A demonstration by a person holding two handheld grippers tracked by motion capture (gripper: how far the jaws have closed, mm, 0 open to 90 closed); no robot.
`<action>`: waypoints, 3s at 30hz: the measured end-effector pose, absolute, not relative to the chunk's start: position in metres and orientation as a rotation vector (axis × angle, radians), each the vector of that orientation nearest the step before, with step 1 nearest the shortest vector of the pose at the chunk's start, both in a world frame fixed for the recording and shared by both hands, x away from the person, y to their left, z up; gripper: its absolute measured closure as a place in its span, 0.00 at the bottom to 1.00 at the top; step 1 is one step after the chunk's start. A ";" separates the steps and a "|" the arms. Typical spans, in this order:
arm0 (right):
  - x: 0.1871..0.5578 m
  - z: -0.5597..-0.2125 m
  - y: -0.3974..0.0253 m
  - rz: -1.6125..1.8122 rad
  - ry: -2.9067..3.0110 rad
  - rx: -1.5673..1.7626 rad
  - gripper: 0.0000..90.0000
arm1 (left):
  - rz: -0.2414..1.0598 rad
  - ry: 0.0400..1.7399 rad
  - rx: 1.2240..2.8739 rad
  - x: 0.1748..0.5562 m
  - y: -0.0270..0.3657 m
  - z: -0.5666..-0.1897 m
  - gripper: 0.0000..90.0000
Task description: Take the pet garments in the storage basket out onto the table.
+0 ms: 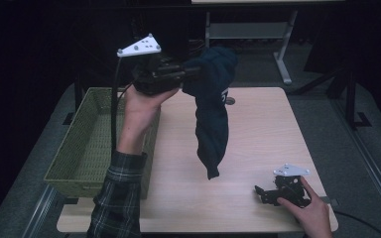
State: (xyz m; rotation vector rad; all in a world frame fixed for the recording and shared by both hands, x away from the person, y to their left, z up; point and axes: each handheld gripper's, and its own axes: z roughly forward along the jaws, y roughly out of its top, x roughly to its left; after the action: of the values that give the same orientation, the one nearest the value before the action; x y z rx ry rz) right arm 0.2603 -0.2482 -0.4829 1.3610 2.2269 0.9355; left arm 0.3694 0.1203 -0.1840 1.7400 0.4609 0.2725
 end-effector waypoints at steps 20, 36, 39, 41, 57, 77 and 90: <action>0.260 -0.483 -0.248 0.934 2.226 1.362 0.01 | 0.151 0.557 1.828 0.399 0.087 -0.268 0.92; 0.260 -0.483 -0.248 0.935 2.226 1.361 0.01 | 0.128 0.610 1.888 0.419 0.048 -0.332 0.92; 0.260 -0.483 -0.248 0.933 2.227 1.358 0.01 | 0.133 0.602 1.913 0.422 0.040 -0.341 0.92; 0.260 -0.483 -0.248 0.935 2.226 1.361 0.01 | 0.125 0.600 1.926 0.424 0.035 -0.347 0.92; 0.260 -0.483 -0.248 0.934 2.227 1.365 0.01 | 0.068 0.610 1.996 0.432 0.001 -0.394 0.75; 0.260 -0.483 -0.248 0.935 2.227 1.365 0.01 | 0.133 0.571 2.060 0.418 0.007 -0.381 0.15; 0.260 -0.483 -0.248 0.932 2.228 1.361 0.01 | 0.177 0.590 2.090 0.386 0.042 -0.386 0.15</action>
State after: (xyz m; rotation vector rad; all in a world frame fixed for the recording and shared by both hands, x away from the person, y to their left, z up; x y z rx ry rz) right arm 0.2603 -0.2482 -0.4831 1.3613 2.2279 0.9323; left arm 0.3855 0.0422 -0.3862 2.0902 0.5898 0.1773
